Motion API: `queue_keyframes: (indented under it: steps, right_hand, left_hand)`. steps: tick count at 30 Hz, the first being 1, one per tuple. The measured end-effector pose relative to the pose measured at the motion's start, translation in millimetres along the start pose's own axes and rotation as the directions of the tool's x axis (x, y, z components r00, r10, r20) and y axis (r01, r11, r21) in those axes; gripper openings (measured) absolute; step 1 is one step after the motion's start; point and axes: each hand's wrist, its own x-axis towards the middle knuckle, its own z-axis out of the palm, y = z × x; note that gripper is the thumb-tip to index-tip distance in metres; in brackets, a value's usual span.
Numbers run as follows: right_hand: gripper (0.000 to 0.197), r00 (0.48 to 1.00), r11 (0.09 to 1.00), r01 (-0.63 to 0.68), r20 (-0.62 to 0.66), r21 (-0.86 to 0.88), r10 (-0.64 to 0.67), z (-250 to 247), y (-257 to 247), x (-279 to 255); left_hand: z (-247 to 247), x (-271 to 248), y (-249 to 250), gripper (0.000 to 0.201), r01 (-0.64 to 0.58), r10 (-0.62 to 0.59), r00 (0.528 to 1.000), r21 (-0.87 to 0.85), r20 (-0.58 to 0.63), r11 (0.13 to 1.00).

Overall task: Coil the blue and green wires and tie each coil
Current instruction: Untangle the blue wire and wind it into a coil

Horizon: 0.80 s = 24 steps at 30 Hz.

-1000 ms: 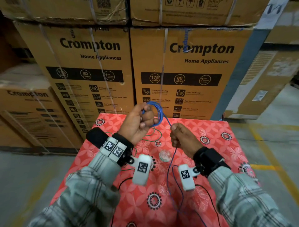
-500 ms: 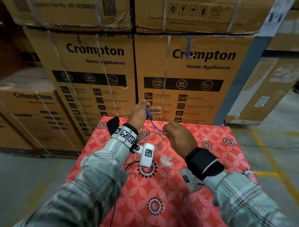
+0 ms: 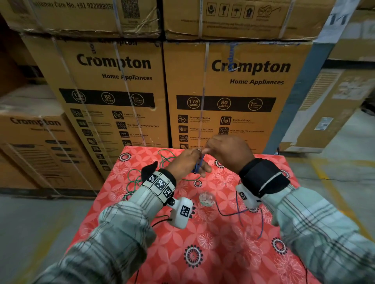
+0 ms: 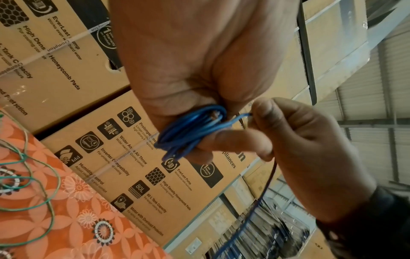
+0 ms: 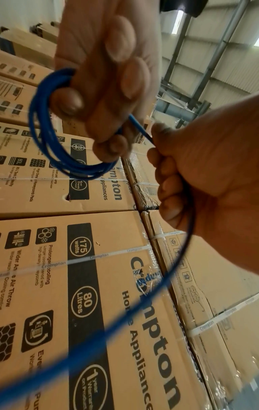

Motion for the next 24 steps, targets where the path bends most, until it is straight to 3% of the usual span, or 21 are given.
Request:
queue_keyframes:
  steps: [2,6,11,16,22,24]
  right_hand:
    - [0.036,1.0,1.0,0.005,0.0,0.022,-0.005,-0.1,-0.6,1.5]
    - [0.029,1.0,0.998,0.007,-0.004,0.057,-0.007,3.0,-1.6,2.1]
    - [0.031,0.968,0.936,-0.246,0.111,0.25,0.224,17.5,11.7,-1.1]
    - [0.041,0.887,0.691,-0.461,0.272,0.556,0.373,28.7,14.3,-10.5]
    - [0.055,0.801,0.393,-0.585,0.433,0.709,0.413,39.9,1.1,-14.8]
    - [0.046,0.793,0.309,-0.578,0.43,0.755,0.432,50.8,-5.7,-16.9]
  left_hand:
    - [-0.3,0.6,-6.0,0.035,0.005,-0.004,1.0,0.026,-0.023,1.0]
    - [6.5,-2.3,-13.9,0.034,0.063,-0.063,0.998,-0.112,0.001,0.992]
    - [6.3,-12.2,-6.0,0.03,0.137,-0.069,0.983,-0.432,0.17,0.892]
    - [-2.3,-19.5,-0.8,0.038,0.168,-0.085,0.969,-0.364,0.234,0.916]
    - [-10.4,-21.0,10.0,0.038,0.168,-0.036,0.968,-0.538,0.247,0.826]
    - [-11.2,-19.7,14.4,0.038,0.129,0.009,0.976,-0.608,0.219,0.783]
